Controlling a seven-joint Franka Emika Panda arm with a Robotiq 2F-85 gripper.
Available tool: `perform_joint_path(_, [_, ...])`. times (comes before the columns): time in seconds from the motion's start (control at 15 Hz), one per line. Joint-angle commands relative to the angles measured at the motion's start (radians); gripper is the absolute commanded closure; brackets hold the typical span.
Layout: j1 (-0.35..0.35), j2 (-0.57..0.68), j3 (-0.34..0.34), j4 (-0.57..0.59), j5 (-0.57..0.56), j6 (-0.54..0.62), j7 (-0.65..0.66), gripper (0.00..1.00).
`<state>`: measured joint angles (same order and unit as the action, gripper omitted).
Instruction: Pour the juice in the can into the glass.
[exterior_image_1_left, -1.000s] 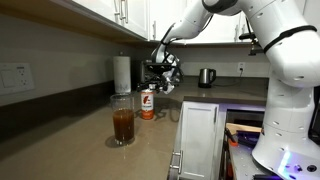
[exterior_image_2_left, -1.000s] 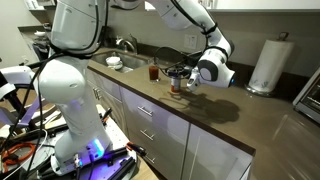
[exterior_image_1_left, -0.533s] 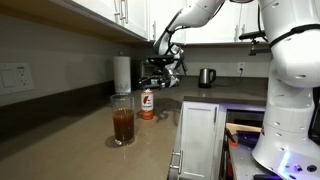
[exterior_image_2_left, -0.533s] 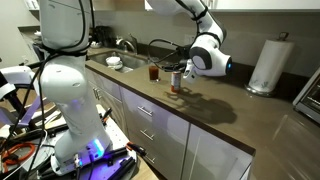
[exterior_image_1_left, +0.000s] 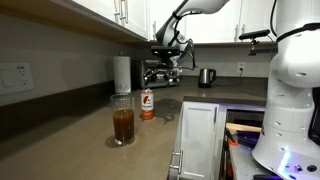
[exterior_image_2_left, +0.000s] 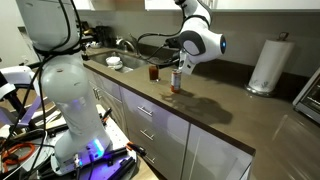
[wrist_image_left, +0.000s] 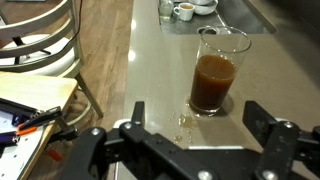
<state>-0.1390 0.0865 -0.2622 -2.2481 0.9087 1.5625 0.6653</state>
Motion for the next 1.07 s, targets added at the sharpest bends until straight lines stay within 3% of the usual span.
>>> perform_joint_path(0.0, [-0.004,-0.125,0.03,-0.078,-0.096,0.063,0.023,0.0])
perform_joint_path(0.2, [-0.006,-0.189,0.058,-0.108,-0.181,0.081,0.018,0.0])
perform_joint_path(0.27, [-0.02,-0.118,0.052,-0.059,-0.134,0.037,0.0,0.0])
perform_joint_path(1.0, [-0.022,-0.12,0.057,-0.065,-0.139,0.04,0.0,0.0])
